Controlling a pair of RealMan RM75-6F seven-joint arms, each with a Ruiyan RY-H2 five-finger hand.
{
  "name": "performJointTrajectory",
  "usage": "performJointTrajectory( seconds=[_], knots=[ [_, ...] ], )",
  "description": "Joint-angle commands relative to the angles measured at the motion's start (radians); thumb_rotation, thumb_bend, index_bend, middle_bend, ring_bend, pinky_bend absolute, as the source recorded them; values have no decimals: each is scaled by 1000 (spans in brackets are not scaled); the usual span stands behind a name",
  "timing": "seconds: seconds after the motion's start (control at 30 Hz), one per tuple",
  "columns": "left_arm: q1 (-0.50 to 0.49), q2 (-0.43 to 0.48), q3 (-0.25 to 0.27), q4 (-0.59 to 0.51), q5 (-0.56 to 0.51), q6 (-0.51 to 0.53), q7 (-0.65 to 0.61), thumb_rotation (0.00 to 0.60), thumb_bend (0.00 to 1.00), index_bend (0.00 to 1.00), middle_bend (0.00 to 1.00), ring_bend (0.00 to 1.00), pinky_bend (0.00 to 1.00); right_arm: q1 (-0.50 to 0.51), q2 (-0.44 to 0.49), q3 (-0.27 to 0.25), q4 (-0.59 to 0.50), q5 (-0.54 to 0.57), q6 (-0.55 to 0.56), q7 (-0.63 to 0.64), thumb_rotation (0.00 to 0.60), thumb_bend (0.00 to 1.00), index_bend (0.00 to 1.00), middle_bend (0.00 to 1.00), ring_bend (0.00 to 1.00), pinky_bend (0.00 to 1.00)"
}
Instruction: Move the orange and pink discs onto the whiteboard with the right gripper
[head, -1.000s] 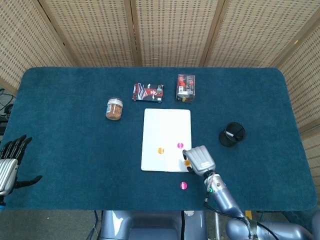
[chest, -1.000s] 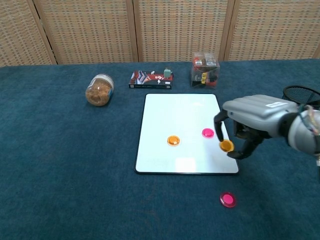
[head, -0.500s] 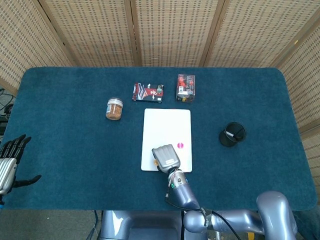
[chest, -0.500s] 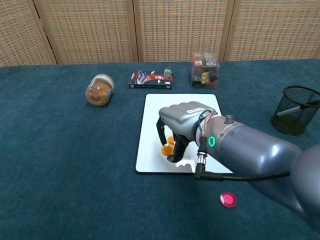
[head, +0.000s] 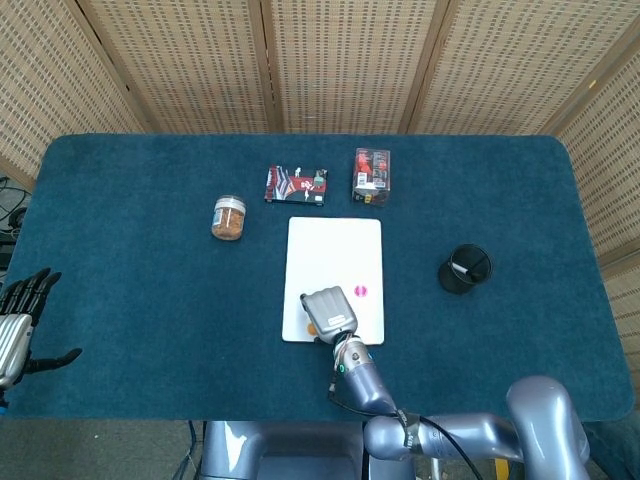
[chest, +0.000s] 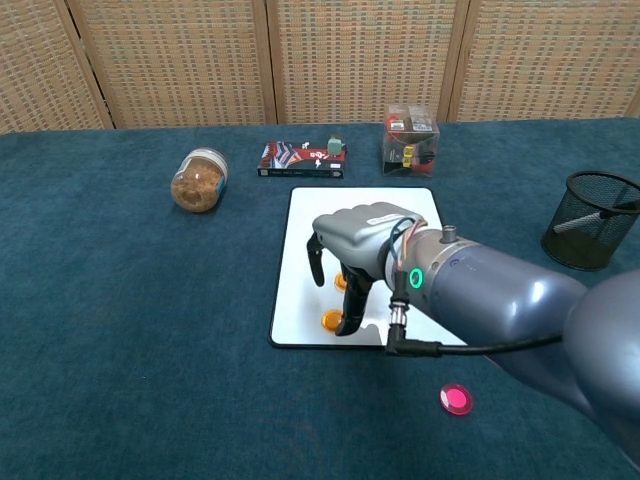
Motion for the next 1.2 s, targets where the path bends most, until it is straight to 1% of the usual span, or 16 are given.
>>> performJointTrajectory(
  seconds=[0.03,0.17,0.27,0.3,0.47,0.53,0.87,1.03,1.2],
  knots=[
    [0,1,-2,0,-4,0,-3,600,0,0,0,0,0,-19,51,-29,-73,-27,27,12,600,156,388,1000,1000,1000],
    [-3,1,0,0,-7,-8,-4,600,0,0,0,0,0,-60,138,-84,-179,-76,54,37,600,174,388,1000,1000,1000],
    [-1,1,4,-2,5,-4,0,600,0,0,0,0,0,-110,218,-144,-256,-128,66,85,600,204,388,1000,1000,1000],
    [0,1,5,-4,9,0,2,600,0,0,0,0,0,-131,248,-172,-279,-152,66,111,600,208,388,1000,1000,1000],
    [3,1,7,-7,17,8,3,600,0,0,0,0,0,-188,321,-266,-305,-241,51,186,600,240,403,1000,1000,1000],
    [3,0,9,-7,20,9,7,600,0,0,0,0,0,-201,333,-290,-303,-261,43,205,600,253,411,1000,1000,1000],
    [1,-12,9,-7,11,4,39,600,0,0,0,0,0,-251,337,-366,-275,-374,10,285,600,260,415,1000,1000,1000],
    [0,-13,8,-7,7,4,45,600,0,0,0,0,0,-270,322,-375,-244,-408,4,306,600,260,420,1000,1000,1000],
    [1,-13,10,-8,13,7,43,600,0,0,0,0,0,-279,306,-371,-223,-415,-3,312,600,260,420,1000,1000,1000]
  ],
)
